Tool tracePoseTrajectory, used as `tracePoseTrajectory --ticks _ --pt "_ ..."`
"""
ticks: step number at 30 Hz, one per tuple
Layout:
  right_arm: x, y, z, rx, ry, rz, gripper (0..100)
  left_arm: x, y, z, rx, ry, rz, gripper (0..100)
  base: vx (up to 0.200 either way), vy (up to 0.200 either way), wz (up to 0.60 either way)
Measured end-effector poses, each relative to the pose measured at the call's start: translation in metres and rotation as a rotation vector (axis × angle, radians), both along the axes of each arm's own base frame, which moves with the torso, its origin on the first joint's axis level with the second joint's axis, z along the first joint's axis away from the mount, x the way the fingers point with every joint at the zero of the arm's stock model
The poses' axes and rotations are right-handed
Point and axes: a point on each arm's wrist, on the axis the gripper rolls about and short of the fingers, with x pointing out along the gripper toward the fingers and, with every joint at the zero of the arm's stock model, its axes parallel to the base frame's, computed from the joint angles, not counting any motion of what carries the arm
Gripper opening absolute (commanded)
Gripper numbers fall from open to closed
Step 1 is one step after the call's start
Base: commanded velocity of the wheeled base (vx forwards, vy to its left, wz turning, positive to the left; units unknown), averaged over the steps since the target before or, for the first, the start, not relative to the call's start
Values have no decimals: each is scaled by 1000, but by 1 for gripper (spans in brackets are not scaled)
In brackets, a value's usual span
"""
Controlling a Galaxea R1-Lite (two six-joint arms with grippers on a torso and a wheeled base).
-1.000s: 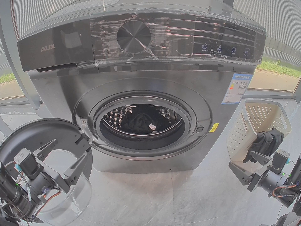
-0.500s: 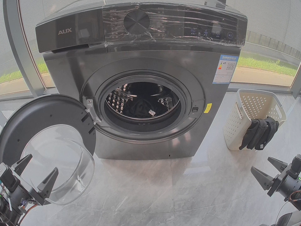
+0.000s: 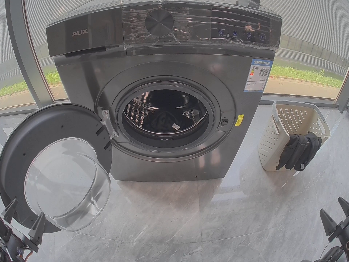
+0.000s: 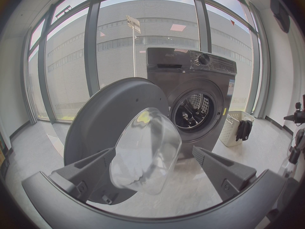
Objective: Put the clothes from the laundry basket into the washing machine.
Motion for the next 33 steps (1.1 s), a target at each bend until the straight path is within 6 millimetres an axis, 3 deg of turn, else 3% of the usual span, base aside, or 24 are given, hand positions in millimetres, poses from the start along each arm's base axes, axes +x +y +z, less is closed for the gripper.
tracePoseTrajectory --ticks 4,11,18,23,33 --pt "-16 -3 -14 -25 -6 -32 100 -14 2 -14 33 17 15 100 0 0 0" --pt "-24 -2 -18 -49 -76 -34 100 -31 -1 -27 24 -40 60 100 0 0 0" --pt "-26 -4 -18 -45 -95 -142 100 -36 1 -29 47 -76 179 100 0 0 0" --pt "-28 -6 -19 -70 -98 -258 100 -37 1 -29 50 -91 138 100 0 0 0" --pt "-32 -1 -26 -76 -84 -151 100 -37 -1 -33 8 -64 40 100 0 0 0"
